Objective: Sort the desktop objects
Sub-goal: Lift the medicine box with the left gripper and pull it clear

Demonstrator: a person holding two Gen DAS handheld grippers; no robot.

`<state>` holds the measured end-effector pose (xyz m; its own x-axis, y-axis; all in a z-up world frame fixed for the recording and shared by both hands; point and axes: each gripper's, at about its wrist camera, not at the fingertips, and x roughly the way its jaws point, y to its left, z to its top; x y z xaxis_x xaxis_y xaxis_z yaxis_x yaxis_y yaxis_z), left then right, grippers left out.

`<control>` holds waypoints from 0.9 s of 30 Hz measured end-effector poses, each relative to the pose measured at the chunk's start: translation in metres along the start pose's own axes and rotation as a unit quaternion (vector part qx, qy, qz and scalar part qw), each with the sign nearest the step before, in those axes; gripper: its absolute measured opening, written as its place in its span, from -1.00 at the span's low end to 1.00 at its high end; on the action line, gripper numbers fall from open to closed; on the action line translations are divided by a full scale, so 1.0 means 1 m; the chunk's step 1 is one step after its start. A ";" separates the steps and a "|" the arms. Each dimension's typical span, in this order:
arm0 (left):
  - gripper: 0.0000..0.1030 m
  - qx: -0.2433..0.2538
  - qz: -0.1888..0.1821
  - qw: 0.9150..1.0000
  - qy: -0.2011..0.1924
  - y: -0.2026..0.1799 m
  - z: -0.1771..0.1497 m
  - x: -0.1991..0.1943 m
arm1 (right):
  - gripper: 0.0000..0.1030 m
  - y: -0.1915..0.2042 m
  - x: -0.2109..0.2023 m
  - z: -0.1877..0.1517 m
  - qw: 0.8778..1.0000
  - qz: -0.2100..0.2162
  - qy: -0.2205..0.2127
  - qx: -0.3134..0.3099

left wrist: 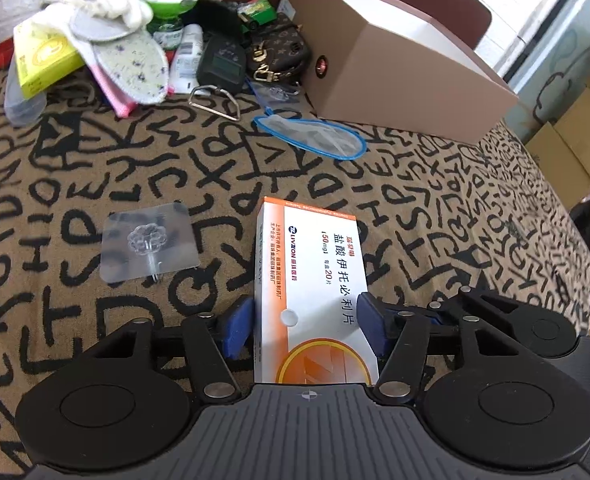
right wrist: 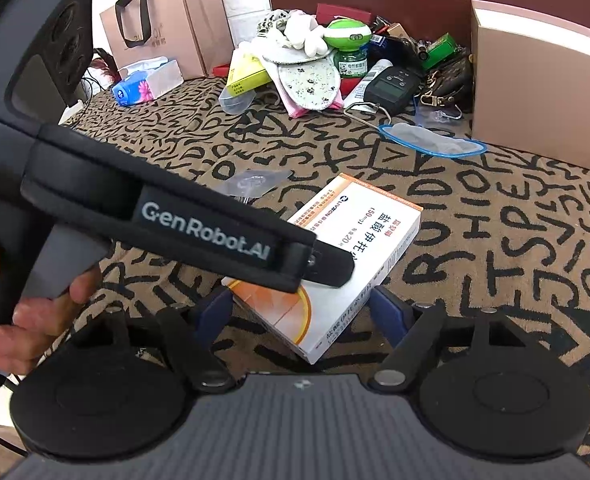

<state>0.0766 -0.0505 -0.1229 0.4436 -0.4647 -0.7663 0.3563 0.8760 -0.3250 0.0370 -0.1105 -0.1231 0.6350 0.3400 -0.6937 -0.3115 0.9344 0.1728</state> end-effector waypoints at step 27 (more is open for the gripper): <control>0.30 -0.022 -0.006 1.000 -0.014 0.003 -0.008 -0.005 | 0.46 0.005 -0.003 -0.006 1.000 -0.022 0.001 0.004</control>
<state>0.0689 -0.0447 -0.1248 0.4620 -0.4779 -0.7471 0.3257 0.8749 -0.3583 0.0295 -0.1073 -0.1240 0.6468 0.2979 -0.7021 -0.2767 0.9495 0.1480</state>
